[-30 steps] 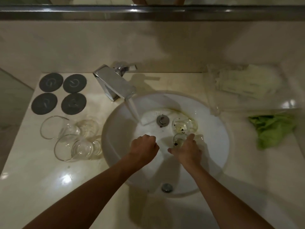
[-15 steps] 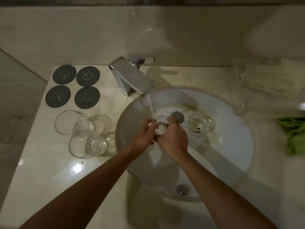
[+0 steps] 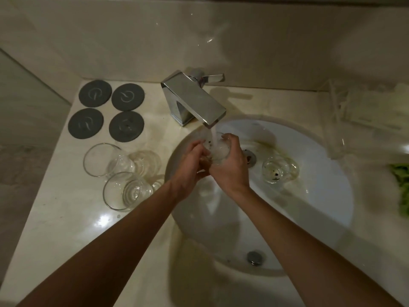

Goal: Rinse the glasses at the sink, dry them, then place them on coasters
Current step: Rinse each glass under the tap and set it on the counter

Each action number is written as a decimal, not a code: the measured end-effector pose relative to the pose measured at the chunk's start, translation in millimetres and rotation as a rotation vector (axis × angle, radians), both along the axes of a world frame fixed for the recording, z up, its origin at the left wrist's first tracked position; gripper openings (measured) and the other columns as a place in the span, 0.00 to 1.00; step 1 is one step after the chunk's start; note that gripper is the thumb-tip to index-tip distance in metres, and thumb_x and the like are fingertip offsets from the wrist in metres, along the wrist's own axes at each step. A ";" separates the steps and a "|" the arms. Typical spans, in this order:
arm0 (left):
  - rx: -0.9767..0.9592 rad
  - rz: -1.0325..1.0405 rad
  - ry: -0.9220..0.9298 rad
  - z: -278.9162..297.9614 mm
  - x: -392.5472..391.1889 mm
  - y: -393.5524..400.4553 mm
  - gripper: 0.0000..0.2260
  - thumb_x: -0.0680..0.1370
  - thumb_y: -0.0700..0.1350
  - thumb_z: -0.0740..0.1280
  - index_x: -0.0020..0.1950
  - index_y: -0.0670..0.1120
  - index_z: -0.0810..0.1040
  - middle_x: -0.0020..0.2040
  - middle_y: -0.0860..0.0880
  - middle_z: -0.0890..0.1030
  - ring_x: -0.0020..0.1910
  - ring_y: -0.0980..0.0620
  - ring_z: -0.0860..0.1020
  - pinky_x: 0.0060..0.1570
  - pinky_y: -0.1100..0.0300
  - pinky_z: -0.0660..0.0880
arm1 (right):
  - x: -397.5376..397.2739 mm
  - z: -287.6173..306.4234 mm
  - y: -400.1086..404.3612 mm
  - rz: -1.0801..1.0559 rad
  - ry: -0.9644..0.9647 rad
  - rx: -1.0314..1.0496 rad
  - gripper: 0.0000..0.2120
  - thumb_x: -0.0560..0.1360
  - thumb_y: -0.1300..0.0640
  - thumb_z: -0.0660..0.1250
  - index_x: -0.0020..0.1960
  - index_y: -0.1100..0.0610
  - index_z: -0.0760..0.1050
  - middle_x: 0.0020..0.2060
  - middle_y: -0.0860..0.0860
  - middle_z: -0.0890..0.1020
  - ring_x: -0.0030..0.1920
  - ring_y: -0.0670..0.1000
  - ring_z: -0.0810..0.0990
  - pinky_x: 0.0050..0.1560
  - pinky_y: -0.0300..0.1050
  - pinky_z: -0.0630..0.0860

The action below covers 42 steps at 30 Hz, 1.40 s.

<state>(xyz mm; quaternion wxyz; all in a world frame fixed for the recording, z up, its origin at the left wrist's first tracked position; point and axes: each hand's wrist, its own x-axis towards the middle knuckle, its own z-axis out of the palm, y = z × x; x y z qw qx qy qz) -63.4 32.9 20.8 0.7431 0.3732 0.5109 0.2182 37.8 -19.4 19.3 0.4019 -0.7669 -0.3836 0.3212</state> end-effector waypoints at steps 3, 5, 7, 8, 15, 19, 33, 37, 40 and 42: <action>-0.072 0.021 -0.027 0.6 -1.1 0.7 0.23 0.69 0.45 0.63 0.63 0.42 0.73 0.38 0.49 0.72 0.36 0.53 0.74 0.39 0.58 0.76 | -0.3 -2.2 0.4 0.020 -0.007 0.035 0.37 0.65 0.54 0.81 0.69 0.50 0.66 0.56 0.42 0.74 0.55 0.46 0.76 0.50 0.37 0.77; -0.108 0.041 -0.045 2.1 -1.2 1.3 0.17 0.71 0.43 0.62 0.59 0.42 0.75 0.37 0.49 0.72 0.35 0.53 0.74 0.41 0.59 0.75 | 0.4 -3.2 2.5 0.024 -0.054 0.053 0.37 0.63 0.57 0.80 0.68 0.51 0.67 0.57 0.44 0.76 0.57 0.49 0.78 0.53 0.45 0.79; -0.134 0.050 -0.035 1.7 -2.2 1.9 0.10 0.74 0.44 0.61 0.53 0.43 0.75 0.36 0.50 0.74 0.37 0.51 0.74 0.49 0.56 0.73 | 2.0 -3.6 5.6 0.034 -0.127 0.042 0.37 0.62 0.57 0.80 0.67 0.51 0.67 0.58 0.47 0.77 0.58 0.50 0.77 0.54 0.46 0.77; -0.138 0.043 -0.028 0.8 -2.9 2.0 0.08 0.75 0.47 0.61 0.50 0.44 0.75 0.36 0.50 0.74 0.39 0.50 0.74 0.53 0.53 0.72 | 2.4 -3.1 6.7 0.030 -0.161 0.031 0.37 0.62 0.56 0.80 0.67 0.51 0.67 0.58 0.47 0.77 0.59 0.50 0.76 0.54 0.44 0.75; -0.142 0.066 -0.041 3.5 -2.5 1.6 0.22 0.80 0.57 0.55 0.63 0.46 0.78 0.46 0.45 0.78 0.48 0.46 0.76 0.61 0.47 0.74 | -4.7 -4.7 7.7 -0.038 -0.120 0.056 0.35 0.62 0.53 0.79 0.65 0.52 0.69 0.55 0.47 0.79 0.57 0.50 0.78 0.54 0.46 0.78; -0.143 0.107 -0.008 3.9 -5.9 1.7 0.24 0.81 0.59 0.53 0.66 0.44 0.76 0.53 0.44 0.79 0.52 0.44 0.77 0.60 0.46 0.74 | 1.8 -2.8 7.0 -0.090 -0.067 0.047 0.34 0.63 0.50 0.79 0.65 0.51 0.69 0.56 0.46 0.79 0.55 0.46 0.75 0.46 0.27 0.68; -0.022 0.098 0.117 0.7 -0.3 -5.7 0.21 0.82 0.54 0.51 0.61 0.43 0.78 0.57 0.44 0.81 0.56 0.45 0.78 0.65 0.46 0.72 | -3.9 -9.3 -0.8 -0.177 0.065 0.007 0.28 0.64 0.48 0.81 0.57 0.46 0.69 0.46 0.40 0.78 0.48 0.42 0.79 0.42 0.31 0.74; 0.028 0.083 0.088 1.4 2.7 -9.0 0.18 0.82 0.51 0.51 0.50 0.46 0.78 0.43 0.49 0.82 0.48 0.49 0.77 0.59 0.49 0.74 | -2.7 -9.3 -4.9 -0.074 0.077 -0.011 0.32 0.63 0.49 0.82 0.62 0.47 0.70 0.49 0.39 0.76 0.47 0.36 0.76 0.39 0.23 0.71; 0.028 0.079 0.082 -0.3 4.8 -10.9 0.15 0.81 0.51 0.52 0.47 0.46 0.75 0.39 0.51 0.80 0.46 0.50 0.76 0.57 0.49 0.72 | -2.2 -5.7 -2.6 -0.179 0.144 -0.014 0.29 0.64 0.50 0.82 0.56 0.45 0.68 0.47 0.39 0.76 0.43 0.31 0.74 0.37 0.20 0.68; 0.046 0.066 0.094 0.1 5.1 -10.8 0.15 0.81 0.51 0.52 0.46 0.46 0.75 0.37 0.52 0.79 0.45 0.51 0.76 0.58 0.49 0.72 | -3.7 -5.4 -2.0 -0.182 0.160 -0.031 0.28 0.65 0.49 0.81 0.55 0.44 0.66 0.43 0.37 0.76 0.40 0.28 0.73 0.36 0.20 0.67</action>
